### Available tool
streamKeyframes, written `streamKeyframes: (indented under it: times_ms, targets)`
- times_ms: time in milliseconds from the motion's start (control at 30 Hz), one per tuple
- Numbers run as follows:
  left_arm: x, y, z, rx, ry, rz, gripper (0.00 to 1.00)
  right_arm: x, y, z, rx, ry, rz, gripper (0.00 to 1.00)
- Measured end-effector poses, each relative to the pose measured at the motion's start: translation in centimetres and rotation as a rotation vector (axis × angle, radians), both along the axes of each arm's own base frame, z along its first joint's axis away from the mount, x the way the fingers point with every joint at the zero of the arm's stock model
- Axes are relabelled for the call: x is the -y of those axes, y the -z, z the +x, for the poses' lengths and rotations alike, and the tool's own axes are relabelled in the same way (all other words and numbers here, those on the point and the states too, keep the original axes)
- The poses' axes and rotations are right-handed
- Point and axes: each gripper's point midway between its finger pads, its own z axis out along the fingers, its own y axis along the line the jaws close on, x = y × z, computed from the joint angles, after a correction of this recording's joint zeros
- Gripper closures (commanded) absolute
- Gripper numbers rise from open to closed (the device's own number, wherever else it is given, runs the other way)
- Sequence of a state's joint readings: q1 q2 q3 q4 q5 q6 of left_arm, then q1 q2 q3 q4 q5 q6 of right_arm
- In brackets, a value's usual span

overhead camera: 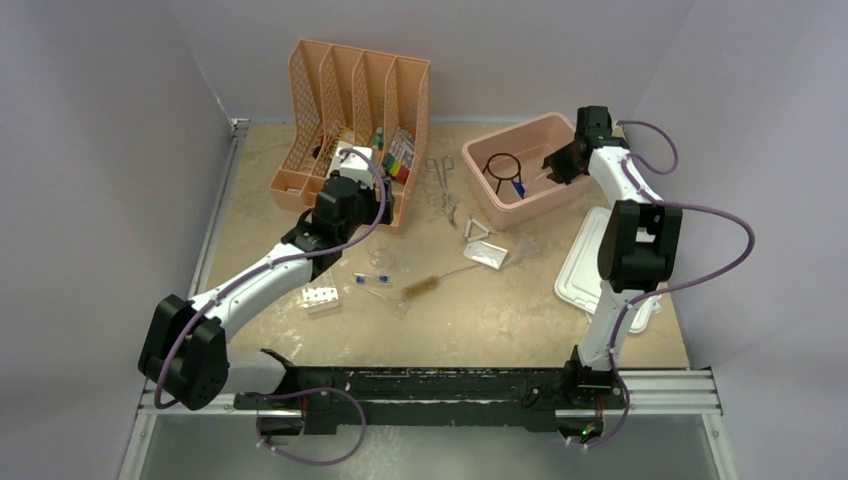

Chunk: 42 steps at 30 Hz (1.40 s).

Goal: Organize the chemistry lab equipment

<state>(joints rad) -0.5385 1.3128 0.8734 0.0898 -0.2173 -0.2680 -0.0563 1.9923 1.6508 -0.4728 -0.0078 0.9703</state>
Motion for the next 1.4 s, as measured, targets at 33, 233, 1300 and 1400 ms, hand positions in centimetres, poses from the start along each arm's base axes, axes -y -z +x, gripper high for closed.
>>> streamKeyframes:
  times_ms: [33,233,1300,1400]
  targets:
    - [-0.1,-0.1,0.1,0.005,-0.002,-0.001,0.31,0.2,0.0,0.1,0.000,0.025,0.001,0.69]
    - [-1.1,0.1,1.1,0.012,-0.035,-0.004,0.31,0.9,0.1,0.4,-0.013,0.130,0.007,0.69]
    - [-3.4,0.7,2.4,0.001,-0.091,0.008,0.31,1.1,0.1,3.9,-0.024,0.140,-0.079,0.62]
    - [-3.3,0.7,2.3,0.000,-0.087,0.005,0.31,0.9,-0.2,4.1,0.002,0.065,-0.135,0.61]
